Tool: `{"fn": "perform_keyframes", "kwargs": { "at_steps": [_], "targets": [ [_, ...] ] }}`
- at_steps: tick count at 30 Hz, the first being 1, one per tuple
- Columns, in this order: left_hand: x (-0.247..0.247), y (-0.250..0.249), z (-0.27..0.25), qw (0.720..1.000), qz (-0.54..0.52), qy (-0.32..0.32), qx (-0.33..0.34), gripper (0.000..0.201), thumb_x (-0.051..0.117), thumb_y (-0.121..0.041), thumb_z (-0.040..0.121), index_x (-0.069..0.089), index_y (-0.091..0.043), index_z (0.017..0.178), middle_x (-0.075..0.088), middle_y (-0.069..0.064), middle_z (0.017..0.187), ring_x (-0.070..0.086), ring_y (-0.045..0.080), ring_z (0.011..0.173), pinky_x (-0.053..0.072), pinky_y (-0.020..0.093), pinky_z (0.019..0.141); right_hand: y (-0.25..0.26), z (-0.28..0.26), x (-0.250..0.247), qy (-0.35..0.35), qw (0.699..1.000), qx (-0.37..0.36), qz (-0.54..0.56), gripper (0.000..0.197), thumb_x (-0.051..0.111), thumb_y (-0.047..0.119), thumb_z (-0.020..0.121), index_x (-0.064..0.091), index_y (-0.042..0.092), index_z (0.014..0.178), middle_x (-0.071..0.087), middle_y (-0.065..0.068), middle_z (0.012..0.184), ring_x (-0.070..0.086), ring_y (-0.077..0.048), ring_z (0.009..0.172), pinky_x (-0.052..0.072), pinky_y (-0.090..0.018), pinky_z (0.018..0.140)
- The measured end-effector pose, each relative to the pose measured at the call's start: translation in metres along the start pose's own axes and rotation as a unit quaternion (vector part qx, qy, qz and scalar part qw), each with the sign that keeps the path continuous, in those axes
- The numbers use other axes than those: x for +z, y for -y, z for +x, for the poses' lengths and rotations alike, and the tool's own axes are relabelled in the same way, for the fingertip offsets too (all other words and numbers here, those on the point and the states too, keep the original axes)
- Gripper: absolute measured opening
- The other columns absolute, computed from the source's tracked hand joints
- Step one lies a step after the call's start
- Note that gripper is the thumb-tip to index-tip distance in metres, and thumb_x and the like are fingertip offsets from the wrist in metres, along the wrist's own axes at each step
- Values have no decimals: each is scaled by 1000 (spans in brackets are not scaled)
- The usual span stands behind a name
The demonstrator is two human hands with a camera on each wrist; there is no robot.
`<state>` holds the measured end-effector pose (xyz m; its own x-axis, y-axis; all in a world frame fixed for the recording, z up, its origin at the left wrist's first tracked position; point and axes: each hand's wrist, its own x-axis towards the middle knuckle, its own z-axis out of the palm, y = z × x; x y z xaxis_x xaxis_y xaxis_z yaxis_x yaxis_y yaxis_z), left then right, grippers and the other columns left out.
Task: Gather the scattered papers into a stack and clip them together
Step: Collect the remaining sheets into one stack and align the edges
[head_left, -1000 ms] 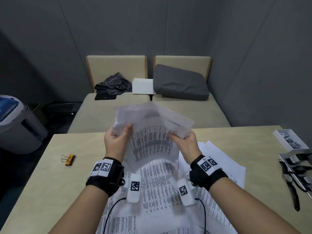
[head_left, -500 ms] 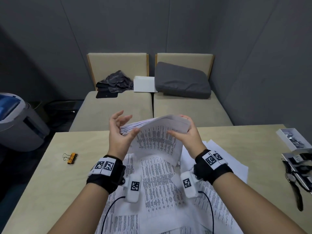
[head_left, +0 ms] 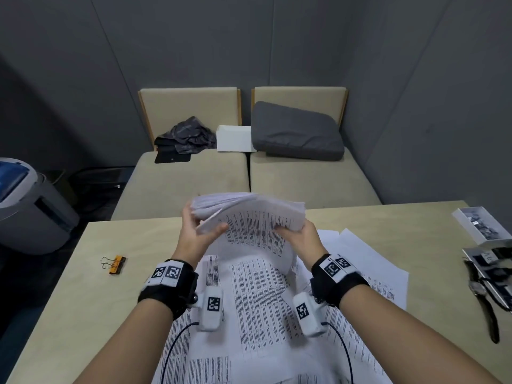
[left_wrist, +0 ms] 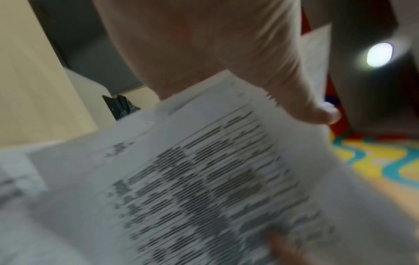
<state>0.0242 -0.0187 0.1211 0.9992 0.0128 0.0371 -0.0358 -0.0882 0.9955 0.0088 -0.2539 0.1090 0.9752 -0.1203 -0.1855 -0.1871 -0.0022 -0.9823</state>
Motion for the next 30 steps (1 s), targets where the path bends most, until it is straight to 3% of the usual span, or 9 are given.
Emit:
{"fn": "perform_keyframes", "kwargs": {
  "at_steps": [2,4,9,15,19,23,25,28,30],
  "targets": [
    [-2,13,0,999,45,-2,-3,80,83,-56,59,53,-25,127,59,3,125,57,21,118,46,50,101,4,0,5,-18,1000,-6,8,25,69,0,82,62,12,102,70,-12,102,67,-29,98,53,-43,92],
    [0,8,4,999,4,-38,11,76,82,-55,61,57,-15,121,63,10,119,63,21,108,53,44,92,13,1,6,-27,999,-20,32,23,69,-2,81,62,10,99,70,-16,102,67,-32,97,55,-41,86],
    [2,-15,6,982,-137,-119,49,43,81,-30,64,53,-24,96,63,2,95,63,13,87,53,29,80,24,-1,-7,3,996,-57,68,33,72,-2,78,61,17,102,70,-12,104,67,-24,98,57,-30,84],
    [4,21,-11,989,-129,-73,-8,83,76,-76,39,55,-29,105,66,-3,99,65,5,86,52,20,70,-26,-7,-4,56,995,39,80,101,93,40,41,50,12,129,64,-15,119,61,-29,113,52,-45,96],
    [9,28,-10,987,-139,-72,-24,110,79,-74,38,51,-10,123,65,5,106,62,18,99,53,32,85,-28,-7,6,33,995,10,92,62,74,14,67,52,3,123,63,-25,116,61,-34,111,53,-42,92],
    [17,18,-5,984,-155,-88,-14,95,80,-69,44,49,-15,117,63,5,106,61,20,96,54,36,84,-14,0,14,35,994,-4,103,41,71,8,74,61,4,113,63,-26,113,62,-35,106,54,-41,87],
    [16,21,-2,984,-149,-98,-24,79,81,-57,51,49,-18,113,64,7,108,61,23,99,51,40,87,-11,3,13,42,995,-10,91,42,74,10,74,61,5,114,68,-19,110,66,-31,103,55,-41,87],
    [10,39,-1,987,-122,-100,-41,66,83,-32,67,53,-10,122,67,5,111,64,22,104,54,26,84,-19,8,11,58,996,19,70,52,79,8,72,57,6,119,70,-14,110,67,-29,104,52,-45,94],
    [8,48,-3,990,-96,-86,-54,62,79,-23,71,54,-5,125,68,5,111,65,20,104,55,30,89,-29,8,13,71,995,52,51,54,81,11,70,59,7,119,71,-11,111,67,-26,105,50,-48,98]
  ]
}}
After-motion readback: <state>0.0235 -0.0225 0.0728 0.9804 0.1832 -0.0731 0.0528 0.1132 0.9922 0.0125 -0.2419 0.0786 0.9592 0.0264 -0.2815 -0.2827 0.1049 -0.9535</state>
